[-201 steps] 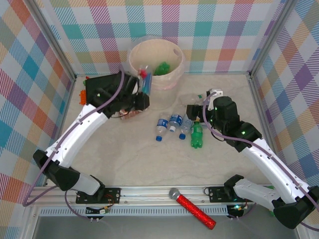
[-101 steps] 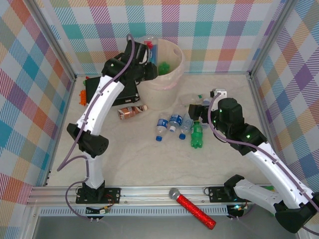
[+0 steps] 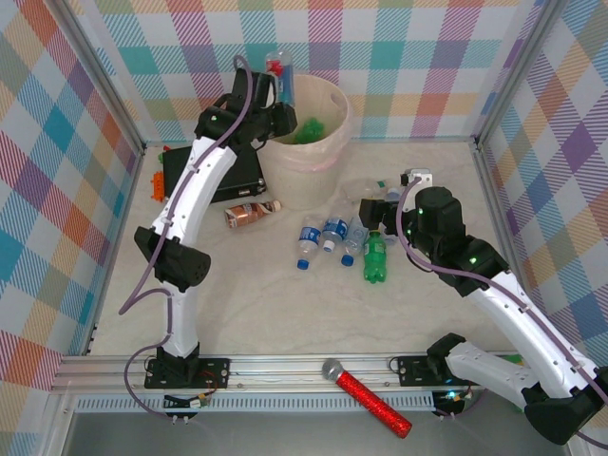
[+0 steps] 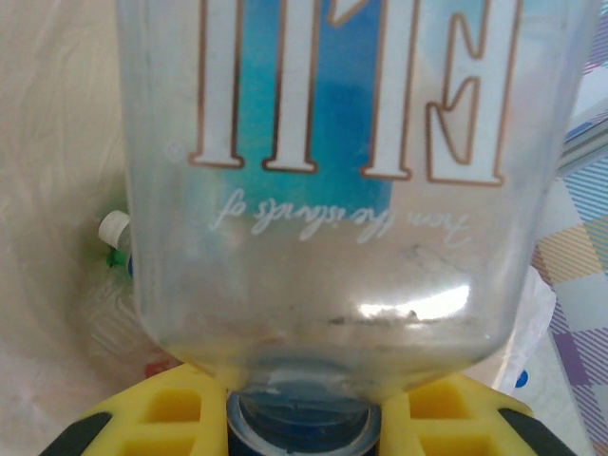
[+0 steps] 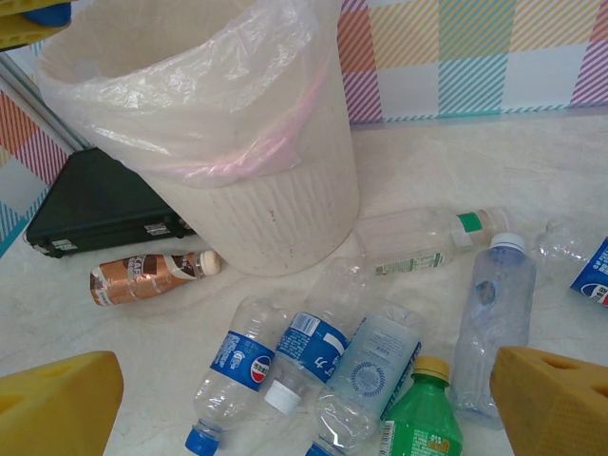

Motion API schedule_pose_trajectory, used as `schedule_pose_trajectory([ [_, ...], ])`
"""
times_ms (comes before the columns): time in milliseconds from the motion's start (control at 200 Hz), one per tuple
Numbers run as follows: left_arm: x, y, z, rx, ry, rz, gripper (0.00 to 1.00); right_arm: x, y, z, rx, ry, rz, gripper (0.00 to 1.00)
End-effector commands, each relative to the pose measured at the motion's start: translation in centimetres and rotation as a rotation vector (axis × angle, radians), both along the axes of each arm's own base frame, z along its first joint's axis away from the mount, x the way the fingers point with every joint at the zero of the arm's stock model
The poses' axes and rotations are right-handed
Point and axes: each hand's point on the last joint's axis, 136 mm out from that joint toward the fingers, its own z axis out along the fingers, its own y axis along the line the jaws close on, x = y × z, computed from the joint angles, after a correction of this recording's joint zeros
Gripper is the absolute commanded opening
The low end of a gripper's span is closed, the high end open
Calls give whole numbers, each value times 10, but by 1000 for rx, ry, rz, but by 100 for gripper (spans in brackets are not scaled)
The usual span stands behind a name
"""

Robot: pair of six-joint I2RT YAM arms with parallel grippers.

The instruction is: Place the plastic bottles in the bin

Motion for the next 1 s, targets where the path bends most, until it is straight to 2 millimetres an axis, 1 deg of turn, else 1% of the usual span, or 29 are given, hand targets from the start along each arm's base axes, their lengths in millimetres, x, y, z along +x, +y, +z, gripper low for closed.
schedule_pose_trajectory([
  [0, 12, 0, 22, -43, -81, 8, 23, 0, 0, 4, 26, -11, -5, 99],
  [180, 17, -2, 22, -53, -91, 12, 24, -1, -1, 3, 31, -6, -10, 99],
  [235, 17, -2, 20, -52, -86, 12, 27, -1, -1, 3, 32, -7, -10, 99],
  [265, 17, -2, 20, -54, -85, 12, 33, 0, 0, 3, 29, -6, -9, 99],
  [285, 16, -2, 21, -53, -86, 11, 39, 0, 0, 3, 28, -6, -8, 99],
  [305, 16, -2, 21, -54, -84, 10, 48, 0, -1, 3, 29, -6, -10, 99],
  [405, 14, -1, 27, -56, -96, 9, 52, 1, 0, 2, 29, -4, -10, 99],
  [430, 13, -1, 28, -58, -99, 7, 58, 1, 0, 1, 28, -2, -8, 99],
  [475, 12, 0, 32, -59, -107, 8, 70, 1, 1, 1, 30, 0, -9, 99],
  [510, 11, 1, 34, -60, -111, 11, 78, 1, 1, 1, 32, 0, -8, 99],
  [540, 11, 2, 35, -59, -114, 13, 82, 2, 2, 0, 34, 3, -8, 99],
  [680, 4, 4, 44, -61, -123, 9, 85, 2, 4, -1, 39, 10, -2, 99],
  [835, -7, 10, 47, -46, -114, 6, 100, 2, 5, 0, 47, 10, 5, 99],
  [990, -23, 23, 50, -18, -119, 20, 99, 2, 8, 2, 53, 10, 16, 99],
])
